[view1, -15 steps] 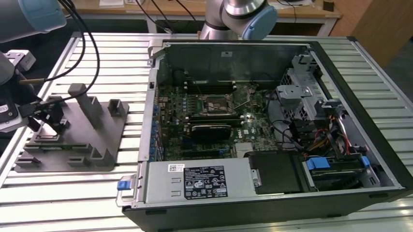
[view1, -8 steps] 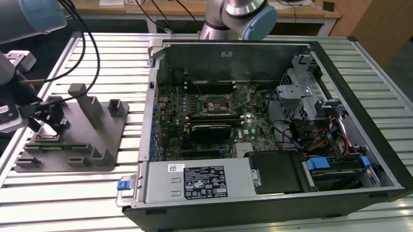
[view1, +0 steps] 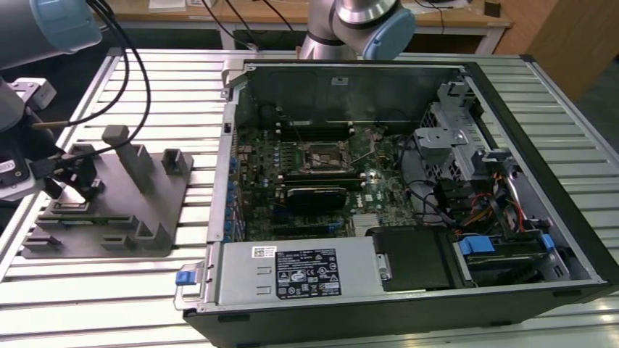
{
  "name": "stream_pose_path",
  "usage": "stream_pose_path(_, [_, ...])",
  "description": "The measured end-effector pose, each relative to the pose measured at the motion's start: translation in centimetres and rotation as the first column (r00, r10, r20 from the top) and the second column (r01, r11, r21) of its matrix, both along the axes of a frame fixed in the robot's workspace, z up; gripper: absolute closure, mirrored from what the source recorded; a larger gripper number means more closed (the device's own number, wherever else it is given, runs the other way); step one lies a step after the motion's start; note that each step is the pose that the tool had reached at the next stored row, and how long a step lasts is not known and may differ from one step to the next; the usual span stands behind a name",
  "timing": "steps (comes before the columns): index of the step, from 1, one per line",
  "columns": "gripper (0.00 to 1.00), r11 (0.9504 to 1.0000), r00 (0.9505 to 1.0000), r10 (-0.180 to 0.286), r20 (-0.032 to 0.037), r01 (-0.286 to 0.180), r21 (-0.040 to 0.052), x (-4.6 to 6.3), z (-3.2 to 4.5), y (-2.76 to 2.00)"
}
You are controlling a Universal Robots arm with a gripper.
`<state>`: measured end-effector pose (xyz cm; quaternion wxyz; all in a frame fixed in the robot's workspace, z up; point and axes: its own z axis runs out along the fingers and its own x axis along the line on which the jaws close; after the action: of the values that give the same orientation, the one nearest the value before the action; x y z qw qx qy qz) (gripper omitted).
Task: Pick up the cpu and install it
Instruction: 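Pick up the cpu and move it towards the insertion slot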
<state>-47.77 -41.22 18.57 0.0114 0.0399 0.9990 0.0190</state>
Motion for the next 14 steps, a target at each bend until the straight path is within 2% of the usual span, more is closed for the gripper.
stream_pose_path(14, [0.41,1.0,1.0,0.0,0.0,0.0,0.0,-0.01,-0.32,0.08])
